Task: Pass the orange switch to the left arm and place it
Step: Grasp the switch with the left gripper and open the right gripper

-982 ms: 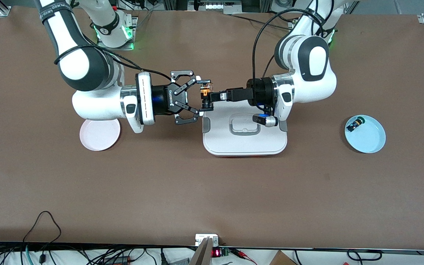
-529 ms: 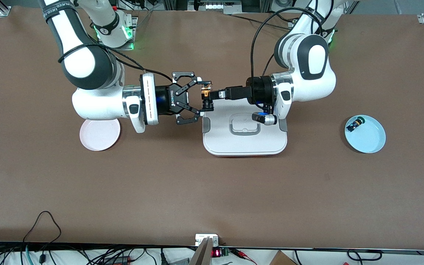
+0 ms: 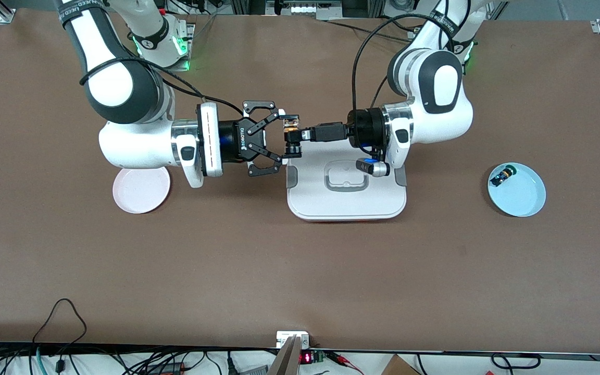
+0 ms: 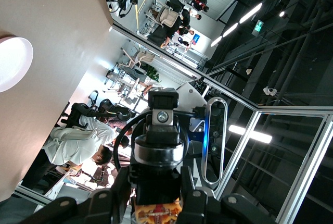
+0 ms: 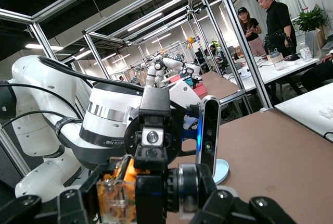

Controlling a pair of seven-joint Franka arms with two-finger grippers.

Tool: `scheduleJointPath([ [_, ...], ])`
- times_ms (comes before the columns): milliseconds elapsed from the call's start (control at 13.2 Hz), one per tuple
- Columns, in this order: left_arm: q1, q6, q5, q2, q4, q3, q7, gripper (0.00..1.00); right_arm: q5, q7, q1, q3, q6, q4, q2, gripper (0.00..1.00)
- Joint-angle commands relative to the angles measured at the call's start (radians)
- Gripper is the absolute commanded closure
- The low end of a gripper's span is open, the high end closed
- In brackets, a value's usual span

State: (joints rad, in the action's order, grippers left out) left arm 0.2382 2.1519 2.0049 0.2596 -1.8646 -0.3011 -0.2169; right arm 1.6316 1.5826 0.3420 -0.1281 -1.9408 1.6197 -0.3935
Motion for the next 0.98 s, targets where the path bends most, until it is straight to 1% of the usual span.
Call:
scheduleJointPath([
  [0, -0.004, -0.004, 0.011, -0.020, -0.005, -0.001, -0.016, 1.00, -0.018, -0.010, 0.008, 0.001, -0.007, 0.014, 0.013, 0.58],
  [76, -0.004, -0.004, 0.011, -0.019, -0.004, -0.001, -0.016, 1.00, -0.018, -0.010, 0.008, 0.001, -0.007, 0.016, 0.013, 0.57],
  [151, -0.004, -0.006, 0.011, -0.019, -0.004, -0.001, -0.015, 1.00, -0.016, -0.018, 0.008, 0.001, -0.007, 0.016, 0.013, 0.52],
  [378, -0.005, -0.006, 0.011, -0.019, -0.004, -0.001, -0.013, 1.00, -0.015, -0.016, 0.008, 0.001, -0.006, 0.017, 0.015, 0.51],
  [453, -0.005, -0.006, 0.011, -0.019, -0.005, -0.001, -0.013, 1.00, -0.015, -0.016, 0.008, 0.001, -0.006, 0.017, 0.015, 0.47],
  [529, -0.005, -0.007, 0.008, -0.017, -0.004, 0.000, -0.012, 1.00, -0.015, -0.015, 0.008, 0.001, -0.007, 0.017, 0.015, 0.33],
  [604, -0.005, -0.007, 0.000, -0.017, -0.004, 0.000, -0.015, 1.00, -0.010, -0.016, 0.008, 0.001, -0.007, 0.017, 0.015, 0.00],
  [906, -0.007, -0.007, -0.001, -0.016, -0.005, 0.002, -0.018, 1.00, -0.009, -0.047, 0.008, 0.001, -0.012, 0.017, 0.019, 0.00],
])
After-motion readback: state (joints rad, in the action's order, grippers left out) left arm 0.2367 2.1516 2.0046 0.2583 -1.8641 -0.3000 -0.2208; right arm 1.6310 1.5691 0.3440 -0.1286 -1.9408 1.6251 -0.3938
